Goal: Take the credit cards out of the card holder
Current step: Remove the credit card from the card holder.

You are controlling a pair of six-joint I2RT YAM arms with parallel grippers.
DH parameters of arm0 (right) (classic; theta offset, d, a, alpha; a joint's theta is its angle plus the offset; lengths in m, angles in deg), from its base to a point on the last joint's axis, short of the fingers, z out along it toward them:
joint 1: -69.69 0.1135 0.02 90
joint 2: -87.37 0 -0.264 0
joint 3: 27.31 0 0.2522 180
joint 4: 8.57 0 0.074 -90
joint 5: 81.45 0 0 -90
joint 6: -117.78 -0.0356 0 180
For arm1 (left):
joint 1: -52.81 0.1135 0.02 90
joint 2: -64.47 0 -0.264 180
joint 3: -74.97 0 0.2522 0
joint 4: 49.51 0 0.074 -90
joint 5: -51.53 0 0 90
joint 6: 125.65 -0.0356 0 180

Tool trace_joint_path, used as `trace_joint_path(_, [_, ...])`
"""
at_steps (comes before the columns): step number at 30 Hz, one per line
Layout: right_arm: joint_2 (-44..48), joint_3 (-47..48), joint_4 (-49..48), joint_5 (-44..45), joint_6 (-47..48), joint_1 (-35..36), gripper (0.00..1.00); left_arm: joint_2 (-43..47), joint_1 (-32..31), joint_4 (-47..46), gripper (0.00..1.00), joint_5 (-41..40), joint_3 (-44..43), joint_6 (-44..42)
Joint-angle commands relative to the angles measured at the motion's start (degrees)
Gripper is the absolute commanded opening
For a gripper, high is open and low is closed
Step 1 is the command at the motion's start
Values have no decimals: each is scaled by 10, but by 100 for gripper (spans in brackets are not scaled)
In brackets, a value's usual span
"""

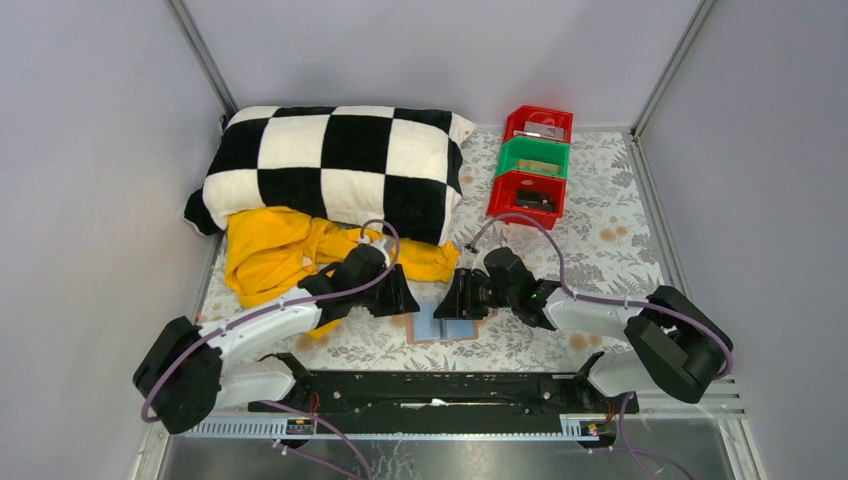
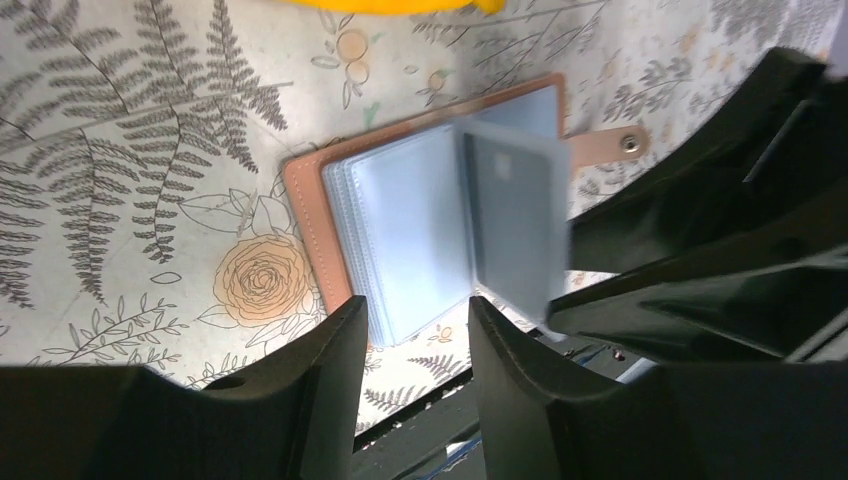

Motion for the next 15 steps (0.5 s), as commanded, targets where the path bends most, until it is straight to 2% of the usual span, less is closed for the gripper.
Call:
trace_joint_path(1, [-25,34,-25,-5,-1,16,46,44,7,51,46,-47,-34,-20])
trace_joint_path(9, [-105,55,-61,0,-21,39,46,64,12,59,46,-52,-26,-10])
trace_joint_path(15, [-60,29,-46,53,-21,40,43,70,11,46,46,-32,-17,-6])
